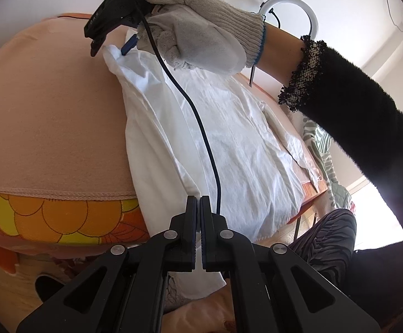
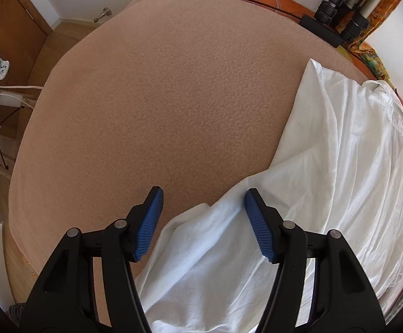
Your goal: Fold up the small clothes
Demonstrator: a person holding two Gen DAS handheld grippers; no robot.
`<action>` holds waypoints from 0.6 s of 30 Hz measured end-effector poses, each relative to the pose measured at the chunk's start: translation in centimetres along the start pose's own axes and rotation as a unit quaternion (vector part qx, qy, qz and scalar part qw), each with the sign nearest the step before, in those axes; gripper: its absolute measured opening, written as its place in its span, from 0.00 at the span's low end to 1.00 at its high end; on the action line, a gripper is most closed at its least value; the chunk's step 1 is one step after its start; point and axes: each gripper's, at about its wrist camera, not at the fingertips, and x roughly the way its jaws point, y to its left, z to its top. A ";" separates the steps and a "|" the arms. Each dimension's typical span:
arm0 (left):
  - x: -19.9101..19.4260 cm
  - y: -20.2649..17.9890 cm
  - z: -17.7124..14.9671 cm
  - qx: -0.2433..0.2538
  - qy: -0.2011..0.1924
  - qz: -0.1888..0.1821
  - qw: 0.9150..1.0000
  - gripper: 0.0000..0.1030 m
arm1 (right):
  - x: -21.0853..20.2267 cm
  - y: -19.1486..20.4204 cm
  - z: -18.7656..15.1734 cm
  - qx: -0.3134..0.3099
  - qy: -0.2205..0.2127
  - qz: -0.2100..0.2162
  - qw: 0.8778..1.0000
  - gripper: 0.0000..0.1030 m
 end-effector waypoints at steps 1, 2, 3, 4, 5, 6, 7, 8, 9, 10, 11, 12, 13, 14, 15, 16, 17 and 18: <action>0.0 -0.1 0.0 0.002 0.000 -0.002 1.000 0.01 | -0.2 -0.3 -0.2 0.001 0.000 0.006 1.000 0.46; 0.0 -0.2 0.1 0.004 0.001 -0.002 1.000 0.01 | -0.5 -0.8 -0.3 0.003 0.002 0.015 1.000 0.36; 0.0 -0.3 0.2 0.007 0.001 -0.004 1.000 0.01 | -0.8 -1.4 -0.5 0.007 0.003 0.022 1.000 0.25; 0.0 -0.4 0.2 0.009 0.002 -0.004 1.000 0.01 | -1.2 -2.0 -0.7 0.011 0.003 0.029 1.000 0.19; 0.0 -0.5 0.2 0.009 0.002 -0.006 1.000 0.01 | -1.7 -2.7 -1.0 0.013 -0.001 0.039 0.999 0.16; 0.1 -0.7 0.2 0.009 0.004 -0.009 1.000 0.01 | -2.4 -3.3 -1.3 0.015 -0.009 0.045 0.999 0.13; 0.2 -0.9 0.2 0.010 0.004 -0.011 1.000 0.01 | -3.0 -3.9 -1.6 0.014 -0.015 0.052 0.998 0.12; 0.1 -1.1 0.2 0.014 0.005 -0.012 1.000 0.01 | -3.6 -4.6 -2.0 0.015 -0.019 0.059 0.998 0.11; 0.1 -1.3 0.2 0.018 0.006 -0.013 1.000 0.01 | -4.1 -5.4 -2.3 0.018 -0.023 0.066 0.997 0.11; 0.2 -1.5 0.2 0.021 0.007 -0.015 1.000 0.01 | -4.6 -6.1 -2.8 0.021 -0.028 0.071 0.997 0.10; 0.2 -1.7 0.3 0.024 0.009 -0.020 0.999 0.01 | -5.2 -7.0 -3.2 0.025 -0.033 0.077 0.996 0.10; 0.3 -2.1 0.3 0.027 0.011 -0.023 0.999 0.01 | -5.7 -7.8 -3.7 0.028 -0.039 0.086 0.995 0.10; 0.3 -2.4 0.4 0.031 0.012 -0.025 0.999 0.01 | -6.1 -8.8 -3.9 0.033 -0.044 0.095 0.994 0.10; 0.6 -2.8 0.5 0.034 0.015 -0.029 0.999 0.01 | -6.4 -9.8 -4.3 0.037 -0.047 0.099 0.993 0.10; 0.8 -3.1 0.6 0.038 0.019 -0.034 0.999 0.01 | -6.7 -10.9 -4.3 0.044 -0.051 0.102 0.993 0.10; 1.1 -3.6 0.7 0.042 0.022 -0.038 0.998 0.01 | -6.9 -11.6 -4.6 0.052 -0.054 0.109 0.991 0.10; 1.4 -4.0 0.8 0.046 0.027 -0.042 0.998 0.01 | -7.0 -12.6 -5.0 0.057 -0.054 0.111 0.991 0.09; 1.7 -4.4 0.9 0.048 0.031 -0.046 0.997 0.01 | -6.8 -13.4 -4.8 0.059 -0.055 0.108 0.991 0.09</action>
